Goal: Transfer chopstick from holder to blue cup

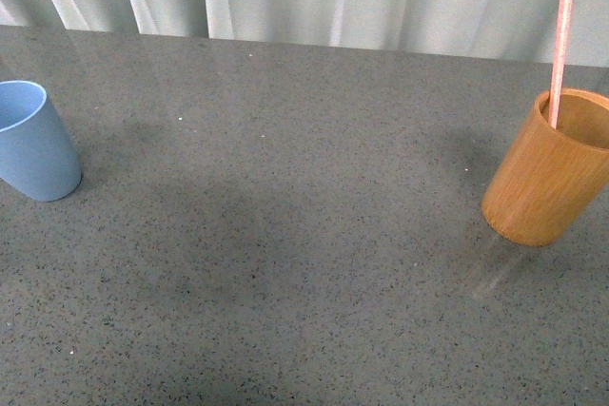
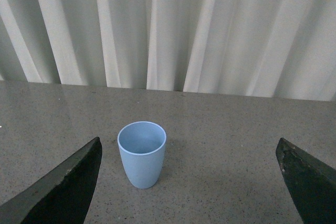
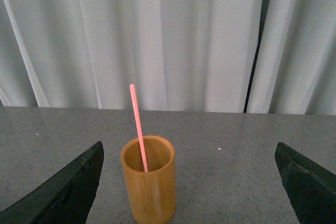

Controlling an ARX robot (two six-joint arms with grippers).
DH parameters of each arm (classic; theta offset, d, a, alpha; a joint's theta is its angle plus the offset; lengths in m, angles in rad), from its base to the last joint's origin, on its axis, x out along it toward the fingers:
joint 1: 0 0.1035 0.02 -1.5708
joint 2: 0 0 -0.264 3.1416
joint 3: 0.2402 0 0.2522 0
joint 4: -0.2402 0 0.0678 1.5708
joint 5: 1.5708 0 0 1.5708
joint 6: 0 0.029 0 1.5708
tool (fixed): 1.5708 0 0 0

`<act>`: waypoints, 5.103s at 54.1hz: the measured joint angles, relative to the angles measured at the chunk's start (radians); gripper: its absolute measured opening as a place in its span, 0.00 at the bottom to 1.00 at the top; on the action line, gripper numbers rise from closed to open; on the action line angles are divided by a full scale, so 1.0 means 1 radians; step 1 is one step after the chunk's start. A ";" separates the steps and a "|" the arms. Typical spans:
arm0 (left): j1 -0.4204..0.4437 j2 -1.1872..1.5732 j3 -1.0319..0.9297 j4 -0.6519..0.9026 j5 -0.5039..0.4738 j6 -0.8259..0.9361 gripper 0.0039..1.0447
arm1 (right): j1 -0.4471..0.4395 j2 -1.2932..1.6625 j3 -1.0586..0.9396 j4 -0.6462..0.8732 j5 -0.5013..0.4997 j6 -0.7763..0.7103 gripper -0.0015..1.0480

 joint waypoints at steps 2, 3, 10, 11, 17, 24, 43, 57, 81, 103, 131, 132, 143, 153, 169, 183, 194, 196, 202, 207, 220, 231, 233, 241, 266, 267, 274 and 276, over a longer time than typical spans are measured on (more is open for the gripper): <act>0.000 0.000 0.000 0.000 0.000 0.000 0.94 | 0.000 0.000 0.000 0.000 0.000 0.000 0.90; 0.000 0.000 0.000 0.000 0.000 0.000 0.94 | 0.000 0.000 0.000 0.000 0.000 0.000 0.90; 0.000 0.000 0.000 0.000 0.000 0.000 0.94 | 0.000 0.000 0.000 0.000 0.000 0.000 0.90; 0.000 0.000 0.000 0.000 0.000 0.000 0.94 | 0.000 0.000 0.000 0.000 0.000 0.000 0.90; 0.000 0.000 0.000 0.000 0.000 0.000 0.94 | 0.000 0.000 0.000 0.000 0.000 0.000 0.90; -0.002 0.187 0.128 -0.274 -0.031 -0.084 0.94 | 0.000 0.000 0.000 0.000 0.000 0.000 0.90; 0.099 1.267 0.673 -0.134 -0.076 -0.210 0.94 | 0.000 0.000 0.000 0.000 0.000 0.000 0.90; 0.118 1.578 0.808 -0.093 -0.128 -0.233 0.94 | 0.000 0.000 0.000 0.000 0.000 0.000 0.90; 0.105 1.760 0.934 -0.109 -0.189 -0.248 0.94 | 0.000 0.000 0.000 0.000 0.000 0.000 0.90; 0.081 1.900 1.073 -0.202 -0.255 -0.282 0.74 | 0.000 0.000 0.000 0.000 0.000 0.000 0.90; 0.031 1.957 1.148 -0.309 -0.304 -0.286 0.04 | 0.000 0.000 0.000 0.000 0.000 0.000 0.90; 0.029 1.956 1.150 -0.312 -0.306 -0.286 0.03 | 0.000 0.000 0.000 0.000 0.000 0.000 0.90; -0.034 1.921 1.153 -0.358 -0.326 -0.258 0.03 | 0.000 0.000 0.000 0.000 0.000 0.000 0.90; -0.176 1.862 1.178 -0.465 -0.276 -0.269 0.03 | 0.000 0.000 0.000 0.000 0.000 0.000 0.90; -0.486 1.910 1.327 -0.578 -0.206 -0.356 0.03 | 0.000 0.000 0.000 0.000 0.000 0.000 0.90; -0.578 2.056 1.433 -0.606 -0.214 -0.416 0.03 | 0.000 0.000 0.000 0.000 0.000 0.000 0.90; -0.580 2.120 1.472 -0.606 -0.227 -0.439 0.03 | 0.000 0.000 0.000 0.000 0.000 0.000 0.90; -0.579 2.123 1.475 -0.602 -0.228 -0.442 0.03 | 0.000 0.000 0.000 0.000 0.000 0.000 0.90; -0.578 2.123 1.475 -0.583 -0.219 -0.447 0.19 | 0.000 0.000 0.000 0.000 0.000 0.000 0.90; -0.573 2.113 1.465 -0.566 -0.207 -0.448 0.34 | 0.000 0.000 0.000 0.000 0.000 0.000 0.90; -0.492 1.872 1.272 -0.410 -0.185 -0.425 0.83 | 0.000 0.000 0.000 0.000 0.000 0.000 0.90; -0.389 1.516 1.010 -0.127 -0.103 -0.367 0.94 | 0.000 0.000 0.000 0.000 0.000 0.000 0.90; -0.362 1.411 0.935 -0.053 -0.057 -0.369 0.94 | 0.000 0.000 0.000 0.000 0.000 0.000 0.90; -0.291 1.089 0.600 0.436 -0.259 -0.141 0.70 | 0.000 0.000 0.000 0.000 0.001 0.000 0.90; -0.139 0.797 0.212 0.569 -0.130 -0.008 0.03 | 0.000 0.000 0.000 0.000 0.001 0.000 0.90; -0.136 0.792 0.208 0.569 -0.129 -0.008 0.03 | 0.000 0.000 0.000 0.000 0.001 0.000 0.90; -0.104 0.728 0.145 0.559 -0.103 -0.006 0.03 | 0.000 0.000 0.000 0.000 0.000 0.000 0.90; -0.099 0.713 0.135 0.554 -0.097 -0.006 0.03 | 0.000 0.000 0.000 0.000 0.000 0.000 0.90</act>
